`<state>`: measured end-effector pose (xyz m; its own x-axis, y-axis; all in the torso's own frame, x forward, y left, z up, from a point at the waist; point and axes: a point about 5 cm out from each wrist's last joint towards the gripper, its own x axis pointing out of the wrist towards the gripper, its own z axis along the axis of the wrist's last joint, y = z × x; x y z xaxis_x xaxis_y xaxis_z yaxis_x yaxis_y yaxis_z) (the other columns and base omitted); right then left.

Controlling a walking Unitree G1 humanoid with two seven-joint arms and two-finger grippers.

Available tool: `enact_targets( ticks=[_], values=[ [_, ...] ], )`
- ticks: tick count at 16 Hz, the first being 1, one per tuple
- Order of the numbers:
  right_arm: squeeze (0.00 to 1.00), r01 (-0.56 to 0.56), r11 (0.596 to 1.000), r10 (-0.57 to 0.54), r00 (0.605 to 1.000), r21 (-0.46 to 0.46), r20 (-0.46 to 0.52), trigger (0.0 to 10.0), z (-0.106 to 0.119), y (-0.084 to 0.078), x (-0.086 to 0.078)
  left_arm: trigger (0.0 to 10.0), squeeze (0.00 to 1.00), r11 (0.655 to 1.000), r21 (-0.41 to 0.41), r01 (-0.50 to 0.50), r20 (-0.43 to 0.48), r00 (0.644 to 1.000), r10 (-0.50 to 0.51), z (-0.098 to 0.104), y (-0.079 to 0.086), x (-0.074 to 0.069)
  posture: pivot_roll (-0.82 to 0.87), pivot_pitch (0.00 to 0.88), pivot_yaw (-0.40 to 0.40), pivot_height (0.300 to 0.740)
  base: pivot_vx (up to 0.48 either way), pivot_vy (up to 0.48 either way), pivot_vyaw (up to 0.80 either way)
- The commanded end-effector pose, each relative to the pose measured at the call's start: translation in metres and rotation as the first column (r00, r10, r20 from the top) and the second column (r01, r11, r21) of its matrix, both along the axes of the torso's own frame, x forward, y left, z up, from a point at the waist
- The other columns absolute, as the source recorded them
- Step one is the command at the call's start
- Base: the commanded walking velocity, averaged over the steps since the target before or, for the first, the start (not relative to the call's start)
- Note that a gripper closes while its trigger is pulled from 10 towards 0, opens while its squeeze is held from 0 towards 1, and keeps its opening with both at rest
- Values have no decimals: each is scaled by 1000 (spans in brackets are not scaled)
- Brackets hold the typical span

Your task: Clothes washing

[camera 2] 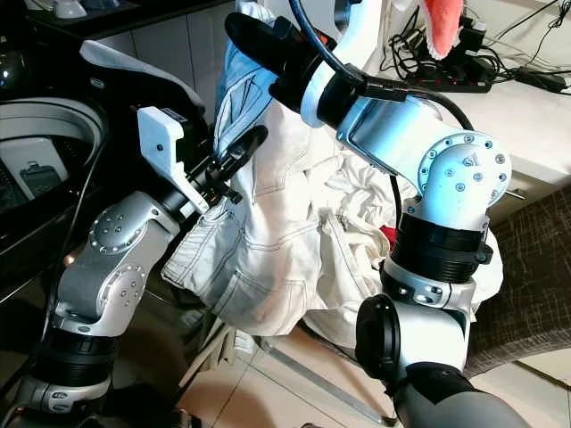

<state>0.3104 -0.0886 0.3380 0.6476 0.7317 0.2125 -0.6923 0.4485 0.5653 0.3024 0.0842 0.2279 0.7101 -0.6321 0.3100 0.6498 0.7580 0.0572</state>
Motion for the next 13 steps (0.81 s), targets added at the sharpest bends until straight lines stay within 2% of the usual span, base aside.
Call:
enact_targets(
  ticks=[1,5,6,7,8,9,10,11,13],
  values=[
    [0,-8,999,5,997,36,72,0,14,-4,-8,0,0,1000,16,0,-38,999,1,-6,1,2,-33,0,-73,740,0,0,0],
    [0,3,1000,-5,997,25,75,0,14,-4,-7,0,0,1000,18,-21,-42,999,22,-6,3,4,-33,0,-73,740,0,0,0],
    [0,11,1000,-13,997,18,80,3490,14,-5,-7,0,0,999,17,-31,-42,999,31,-5,5,5,-32,0,-71,740,0,0,0],
    [0,15,1000,-16,996,14,84,4863,14,-5,-7,0,0,999,17,-34,-43,998,35,-5,6,5,-32,0,-71,740,0,0,0],
    [0,18,1000,-19,996,11,88,7686,14,-5,-7,0,0,998,14,-58,-41,997,59,-4,9,7,-32,0,-70,740,0,0,0],
    [212,18,1000,-19,995,15,97,10000,15,-5,-8,0,0,996,10,-90,-38,995,91,-3,12,10,-31,0,-67,740,0,0,0],
    [1000,8,999,-11,994,33,107,10000,17,-6,-9,0,0,992,-1,-122,-36,992,122,0,17,14,-31,0,-67,740,0,0,0],
    [1000,3,999,-8,993,43,115,10000,18,-6,-10,0,0,988,1,-152,-27,988,152,3,20,17,-26,0,-62,740,0,0,0],
    [1000,-20,998,8,985,66,171,10000,23,-10,-17,0,0,967,24,-254,31,967,254,23,39,34,-21,0,-58,740,0,0,0]
  ],
)
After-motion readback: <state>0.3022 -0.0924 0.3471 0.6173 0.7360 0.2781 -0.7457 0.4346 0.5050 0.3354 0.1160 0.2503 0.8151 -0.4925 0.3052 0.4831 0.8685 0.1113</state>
